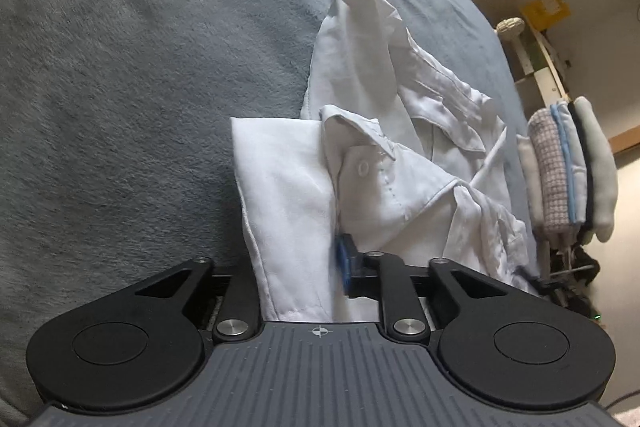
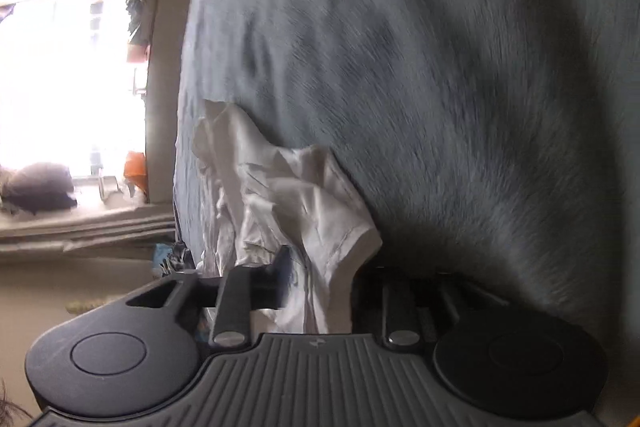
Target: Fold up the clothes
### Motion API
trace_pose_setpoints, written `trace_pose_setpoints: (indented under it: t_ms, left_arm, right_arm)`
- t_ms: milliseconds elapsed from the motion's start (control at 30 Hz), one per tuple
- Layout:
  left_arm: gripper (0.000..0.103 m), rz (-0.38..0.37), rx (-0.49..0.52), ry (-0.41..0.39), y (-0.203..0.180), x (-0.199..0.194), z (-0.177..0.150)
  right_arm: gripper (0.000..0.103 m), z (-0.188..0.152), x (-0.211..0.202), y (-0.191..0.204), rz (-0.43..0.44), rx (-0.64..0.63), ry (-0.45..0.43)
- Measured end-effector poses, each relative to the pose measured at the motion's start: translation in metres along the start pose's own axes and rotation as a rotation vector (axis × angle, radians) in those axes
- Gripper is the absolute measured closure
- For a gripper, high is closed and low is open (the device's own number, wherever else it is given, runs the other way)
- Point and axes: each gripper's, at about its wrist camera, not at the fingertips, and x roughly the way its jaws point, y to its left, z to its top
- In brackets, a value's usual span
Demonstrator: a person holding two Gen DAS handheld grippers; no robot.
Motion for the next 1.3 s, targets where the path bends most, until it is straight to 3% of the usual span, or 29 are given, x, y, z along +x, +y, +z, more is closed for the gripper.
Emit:
trace_pose_setpoints:
  t_ms: [67,133,200,300,467,567,700,833,933,1100,1300]
  left_arm:
    - [0.065,0.022,0.009,-0.032,0.003,-0.015,-0.002]
    - [0.06,0.038,0.009,-0.061,0.008,-0.03,-0.006]
    - [0.059,0.068,0.025,-0.091,0.011,-0.043,-0.007]
    - [0.059,0.119,0.074,-0.155,0.008,-0.053,0.001]
    - [0.059,0.22,0.204,-0.241,-0.019,-0.045,0.018]
    - [0.059,0.249,0.262,-0.258,-0.031,-0.035,0.022]
    - [0.059,0.164,0.239,-0.22,-0.034,-0.021,0.028]
    - [0.059,0.059,0.167,-0.086,-0.024,-0.003,0.04]
    - [0.059,-0.012,0.076,-0.009,-0.011,0.007,0.048]
    - [0.058,-0.123,-0.039,0.021,0.002,0.012,0.061]
    - [0.051,-0.232,-0.124,-0.044,0.003,0.012,0.082]
  right_arm:
    - [0.054,0.001,-0.022,0.012,-0.037,-0.076,-0.031]
    - [0.054,-0.002,-0.043,0.033,-0.068,-0.193,-0.066]
    - [0.053,-0.006,-0.062,0.055,-0.094,-0.319,-0.094]
    - [0.053,-0.026,-0.057,0.114,-0.062,-0.631,-0.041]
    - [0.055,-0.093,0.023,0.207,0.044,-1.058,0.289]
    - [0.058,-0.129,0.06,0.207,0.021,-1.174,0.389]
    - [0.068,-0.176,0.11,0.206,-0.011,-1.327,0.525]
    - [0.069,-0.224,0.159,0.206,-0.044,-1.478,0.663]
    - [0.069,-0.226,0.172,0.208,-0.041,-1.473,0.662]
    - [0.069,-0.207,0.178,0.214,-0.018,-1.394,0.597]
    - [0.069,-0.176,0.188,0.221,0.009,-1.28,0.51]
